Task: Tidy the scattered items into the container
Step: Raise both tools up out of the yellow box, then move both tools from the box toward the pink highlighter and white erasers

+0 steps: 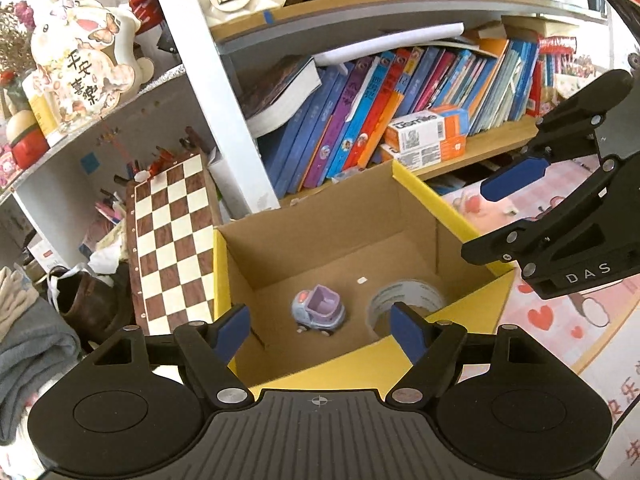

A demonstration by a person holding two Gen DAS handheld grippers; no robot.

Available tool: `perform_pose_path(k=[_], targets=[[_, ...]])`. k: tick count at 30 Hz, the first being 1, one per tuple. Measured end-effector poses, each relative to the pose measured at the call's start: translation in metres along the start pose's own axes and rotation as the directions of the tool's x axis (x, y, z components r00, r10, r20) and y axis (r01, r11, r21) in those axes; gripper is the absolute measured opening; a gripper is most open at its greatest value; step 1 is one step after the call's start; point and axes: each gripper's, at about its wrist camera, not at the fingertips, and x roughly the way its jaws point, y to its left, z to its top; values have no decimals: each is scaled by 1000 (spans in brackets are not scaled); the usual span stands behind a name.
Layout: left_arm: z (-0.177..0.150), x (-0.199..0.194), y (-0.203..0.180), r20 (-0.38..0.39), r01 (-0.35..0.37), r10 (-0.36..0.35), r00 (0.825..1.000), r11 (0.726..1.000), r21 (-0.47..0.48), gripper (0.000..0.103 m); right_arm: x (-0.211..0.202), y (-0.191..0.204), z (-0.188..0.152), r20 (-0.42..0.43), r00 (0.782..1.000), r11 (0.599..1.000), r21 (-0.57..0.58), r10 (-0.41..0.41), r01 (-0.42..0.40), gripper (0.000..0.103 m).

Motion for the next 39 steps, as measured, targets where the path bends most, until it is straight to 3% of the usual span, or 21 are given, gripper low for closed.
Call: perform_pose_path(k=[25, 39], targets=[[-13, -31, -40, 59, 67, -65, 996, 997, -34, 80, -44, 0, -61, 11, 998, 987, 148, -67, 64, 52], [-21, -47, -65, 93, 111, -104, 990, 991, -71, 82, -67, -6, -108, -1, 991, 951, 283, -134, 129, 53]])
